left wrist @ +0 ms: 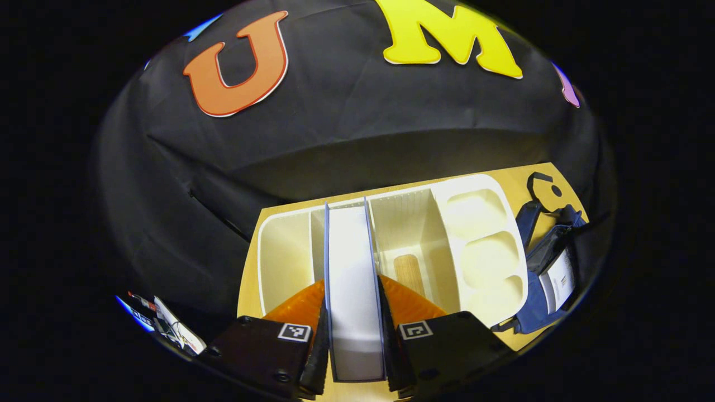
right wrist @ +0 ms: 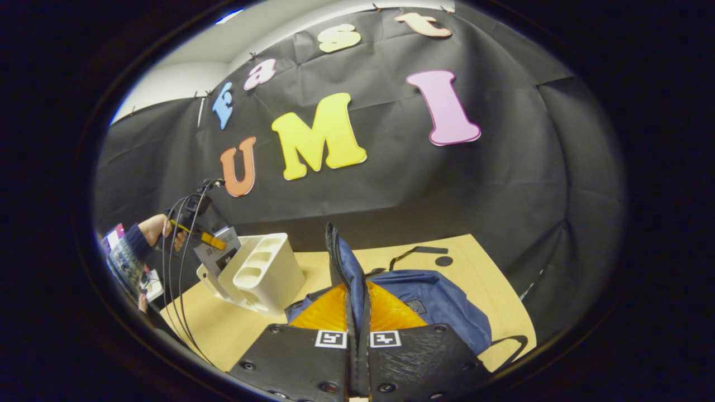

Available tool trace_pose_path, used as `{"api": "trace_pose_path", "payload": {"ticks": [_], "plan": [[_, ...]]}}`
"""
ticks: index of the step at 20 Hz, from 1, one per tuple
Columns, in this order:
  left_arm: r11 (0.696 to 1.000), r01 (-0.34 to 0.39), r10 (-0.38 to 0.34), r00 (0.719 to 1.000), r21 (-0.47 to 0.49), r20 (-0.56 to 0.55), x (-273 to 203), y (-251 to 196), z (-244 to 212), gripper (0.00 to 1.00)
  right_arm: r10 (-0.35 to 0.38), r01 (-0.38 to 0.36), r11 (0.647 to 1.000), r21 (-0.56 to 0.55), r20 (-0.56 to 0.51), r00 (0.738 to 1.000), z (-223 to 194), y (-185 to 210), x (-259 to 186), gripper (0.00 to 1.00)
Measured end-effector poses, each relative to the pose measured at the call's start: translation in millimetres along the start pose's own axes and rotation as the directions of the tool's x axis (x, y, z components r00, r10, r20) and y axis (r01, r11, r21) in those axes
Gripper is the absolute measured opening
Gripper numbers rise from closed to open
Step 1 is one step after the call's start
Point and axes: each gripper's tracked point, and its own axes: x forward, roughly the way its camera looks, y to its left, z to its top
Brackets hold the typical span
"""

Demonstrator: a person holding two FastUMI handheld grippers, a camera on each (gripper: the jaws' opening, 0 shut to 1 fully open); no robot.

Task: Open the schoolbag, grab two books from the bookshelf and put them into the schoolbag.

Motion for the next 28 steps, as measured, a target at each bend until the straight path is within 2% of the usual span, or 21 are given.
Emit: {"api": "trace_pose_path", "payload": {"ticks": [1,2,4,5,6,7,8,9,10,17,18,19,21,22,24,25,28], "plan": [[1.0,-0.003,0.003,1.0,-0.009,0.007,-0.9,2.1,0.1,0.46,-0.001,0.001,1.0,0.002,0.001,1.0,-0.1,-0.8,-0.3,0.0],[1.0,-0.012,0.012,1.0,-0.013,0.004,-4.0,4.6,-1.8,0.42,-0.002,0.002,1.0,0.004,0.001,1.0,-2.0,-1.4,0.2,0.0],[1.0,-0.019,0.019,1.0,-0.021,0.006,-12.4,11.5,-6.1,0.41,-0.002,0.002,1.0,0.009,-0.003,1.0,-4.4,-1.2,-0.2,0.0],[0.999,-0.024,0.024,1.0,-0.032,0.007,-16.5,14.6,-8.3,0.46,-0.002,0.002,1.0,0.012,-0.002,1.0,-4.6,-1.4,-0.4,0.01],[0.999,-0.02,0.021,1.0,-0.038,0.014,-21.5,17.0,-11.0,0.41,-0.002,0.002,1.0,0.015,-0.001,1.0,-5.0,-1.4,-0.6,0.01],[0.999,-0.015,0.016,1.0,-0.052,0.018,-26.8,18.2,-13.9,0.45,0.0,0.0,1.0,0.015,-0.001,1.0,-5.7,-1.0,-1.4,0.0],[0.997,-0.014,0.016,1.0,-0.073,0.025,-34.5,21.1,-17.0,0.41,-0.002,0.002,1.0,0.013,-0.004,1.0,-7.9,-1.0,-0.5,0.0],[0.996,-0.012,0.015,0.999,-0.087,0.028,-42.2,22.4,-20.8,0.45,-0.004,0.004,1.0,0.011,-0.008,1.0,-8.8,-1.9,-1.1,0.0],[0.995,-0.009,0.012,0.999,-0.1,0.036,-48.3,23.1,-26.2,0.42,-0.003,0.003,1.0,0.011,-0.012,1.0,-9.4,-1.8,-0.9,0.01],[0.974,0.081,-0.065,0.995,-0.214,0.08,-98.8,6.8,-78.8,0.42,-0.032,0.031,0.999,-0.034,-0.034,0.999,-21.3,0.0,-0.2,0.0],[0.973,0.086,-0.07,0.994,-0.216,0.078,-104.7,5.6,-89.7,0.46,-0.039,0.037,0.998,-0.048,-0.038,0.999,-24.4,0.5,0.3,0.0],[0.972,0.094,-0.077,0.994,-0.216,0.083,-111.8,3.8,-98.7,0.42,-0.043,0.041,0.997,-0.058,-0.04,0.998,-27.2,1.5,-0.4,0.0],[0.966,0.112,-0.09,0.991,-0.235,0.103,-127.3,3.3,-115.7,0.42,-0.049,0.046,0.996,-0.073,-0.043,0.998,-31.4,4.8,-0.6,0.0],[0.958,0.116,-0.085,0.989,-0.261,0.125,-134.6,5.5,-122.8,0.46,-0.052,0.049,0.996,-0.074,-0.045,0.998,-33.5,5.3,-0.6,0.01],[0.937,0.134,-0.084,0.983,-0.323,0.165,-147.9,5.4,-139.3,0.46,-0.04,0.037,0.998,-0.056,-0.056,0.998,-36.8,11.4,1.0,0.01],[0.924,0.148,-0.088,0.98,-0.354,0.179,-151.9,3.6,-148.0,0.42,-0.029,0.027,0.998,-0.048,-0.057,0.998,-36.7,15.4,0.3,0.0],[0.866,0.225,-0.145,0.968,-0.446,0.207,-161.8,-4.4,-172.6,0.42,-0.023,0.021,0.999,-0.041,-0.058,0.998,-36.5,19.2,2.9,0.0]]}}
